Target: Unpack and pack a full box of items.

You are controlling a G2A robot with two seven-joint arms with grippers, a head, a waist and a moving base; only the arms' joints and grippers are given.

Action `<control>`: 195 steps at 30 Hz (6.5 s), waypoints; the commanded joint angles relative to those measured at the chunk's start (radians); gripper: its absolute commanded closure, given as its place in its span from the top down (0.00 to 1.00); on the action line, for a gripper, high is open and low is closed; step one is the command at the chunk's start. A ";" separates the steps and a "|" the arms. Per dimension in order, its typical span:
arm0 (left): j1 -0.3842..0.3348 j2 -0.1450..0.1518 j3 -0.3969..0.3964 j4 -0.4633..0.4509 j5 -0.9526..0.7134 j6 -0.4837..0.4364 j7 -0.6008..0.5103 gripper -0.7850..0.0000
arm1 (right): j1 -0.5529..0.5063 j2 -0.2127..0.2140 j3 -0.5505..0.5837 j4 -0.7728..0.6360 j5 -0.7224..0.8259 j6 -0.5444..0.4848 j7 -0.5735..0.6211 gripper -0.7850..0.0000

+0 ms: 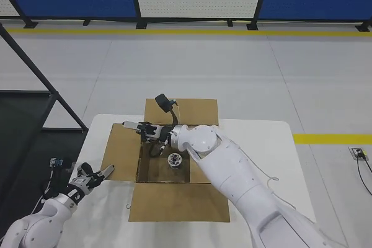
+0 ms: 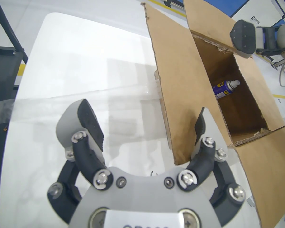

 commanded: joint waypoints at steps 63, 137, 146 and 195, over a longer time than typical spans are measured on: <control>0.034 0.001 -0.022 -0.066 -0.010 -0.022 0.048 1.00 | 0.066 -0.101 0.021 0.174 0.009 -0.138 0.098 1.00; -0.672 -0.073 0.601 0.144 -0.492 0.322 -0.507 1.00 | -0.987 0.335 0.657 -1.384 -0.031 -0.205 0.264 1.00; -0.825 -0.124 0.752 0.366 -0.525 0.325 -0.480 1.00 | -1.047 0.361 0.703 -1.423 0.009 -0.231 0.277 1.00; -0.788 -0.195 0.715 0.556 -0.816 -0.068 -0.334 1.00 | -1.034 0.442 0.561 -1.478 -0.141 -0.201 0.153 1.00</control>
